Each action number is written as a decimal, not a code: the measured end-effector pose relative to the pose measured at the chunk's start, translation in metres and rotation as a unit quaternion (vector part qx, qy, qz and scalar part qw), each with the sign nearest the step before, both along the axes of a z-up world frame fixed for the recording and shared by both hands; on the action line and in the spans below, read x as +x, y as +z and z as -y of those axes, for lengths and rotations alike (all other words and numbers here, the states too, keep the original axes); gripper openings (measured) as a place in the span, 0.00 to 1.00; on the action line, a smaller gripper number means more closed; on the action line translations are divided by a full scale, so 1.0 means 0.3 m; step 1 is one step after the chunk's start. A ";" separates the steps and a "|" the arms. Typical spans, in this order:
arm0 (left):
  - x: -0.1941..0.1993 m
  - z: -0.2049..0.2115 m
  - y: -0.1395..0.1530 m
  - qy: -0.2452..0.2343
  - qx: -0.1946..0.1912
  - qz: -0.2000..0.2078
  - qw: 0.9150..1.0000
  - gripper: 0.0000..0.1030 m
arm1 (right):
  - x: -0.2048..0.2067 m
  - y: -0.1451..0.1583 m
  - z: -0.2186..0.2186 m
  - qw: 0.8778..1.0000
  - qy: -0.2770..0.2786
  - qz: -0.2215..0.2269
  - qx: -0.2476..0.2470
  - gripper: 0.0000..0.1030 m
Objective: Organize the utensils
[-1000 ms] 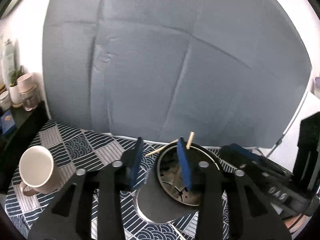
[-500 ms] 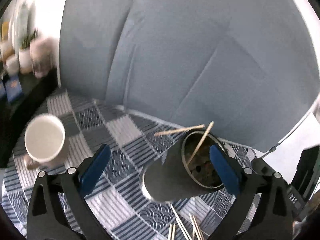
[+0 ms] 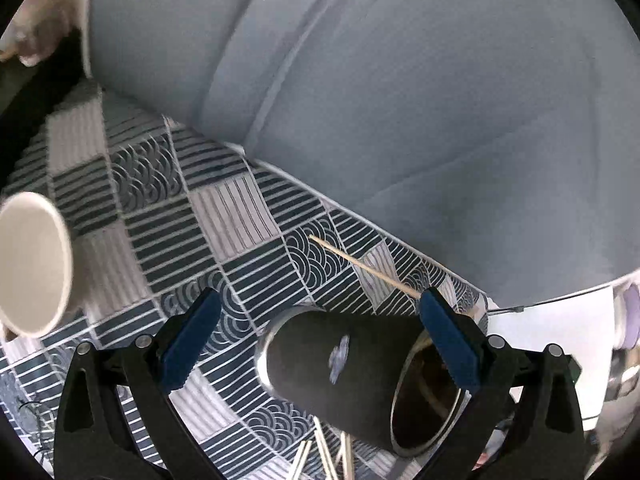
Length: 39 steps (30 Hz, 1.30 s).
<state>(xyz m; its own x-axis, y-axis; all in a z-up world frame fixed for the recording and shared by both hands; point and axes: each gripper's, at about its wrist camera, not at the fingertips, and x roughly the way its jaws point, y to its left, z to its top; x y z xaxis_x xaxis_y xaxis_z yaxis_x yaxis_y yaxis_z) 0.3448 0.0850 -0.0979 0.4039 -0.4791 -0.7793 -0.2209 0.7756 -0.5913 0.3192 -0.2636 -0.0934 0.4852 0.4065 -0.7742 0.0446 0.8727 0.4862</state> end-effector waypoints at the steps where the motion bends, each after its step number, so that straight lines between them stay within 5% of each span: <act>1: 0.025 0.004 -0.024 -0.004 -0.012 -0.011 1.000 0.94 | 0.016 -0.014 0.004 1.000 -0.001 -0.006 -0.002 0.84; 18: 0.204 0.078 -0.273 -0.019 -0.109 -0.143 0.983 0.93 | 0.152 -0.180 0.010 0.998 -0.001 -0.061 -0.013 0.84; 25: 0.230 0.097 -0.337 -0.024 -0.156 -0.167 0.973 0.63 | 0.155 -0.195 0.012 0.998 -0.003 -0.062 -0.013 0.84; 26: 0.235 0.096 -0.340 -0.025 -0.162 -0.167 0.972 0.59 | 0.154 -0.190 0.011 0.998 0.000 -0.056 -0.011 0.82; 30: 0.252 0.075 -0.309 -0.025 -0.171 -0.155 0.973 0.28 | 0.158 -0.170 -0.019 0.998 0.047 -0.037 -0.011 0.11; 31: 0.252 0.069 -0.299 -0.024 -0.175 -0.151 0.973 0.16 | 0.157 -0.168 -0.027 0.998 0.055 -0.034 -0.013 0.06; 33: 0.250 0.050 -0.275 -0.016 -0.179 -0.147 0.973 0.06 | 0.146 -0.159 -0.036 0.998 0.059 -0.019 -0.018 0.04; 39: 0.206 -0.022 -0.187 0.000 -0.180 -0.110 0.977 0.05 | 0.129 -0.161 -0.042 0.998 0.047 -0.022 -0.021 0.07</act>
<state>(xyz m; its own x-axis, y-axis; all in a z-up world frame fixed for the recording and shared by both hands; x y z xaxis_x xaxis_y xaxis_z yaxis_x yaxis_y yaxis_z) 0.4066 0.0917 -0.1541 0.2455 -0.7385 -0.6280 -0.3740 0.5256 -0.7641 0.3579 -0.2510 -0.1418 0.4114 0.4158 -0.8111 -0.0173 0.8933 0.4492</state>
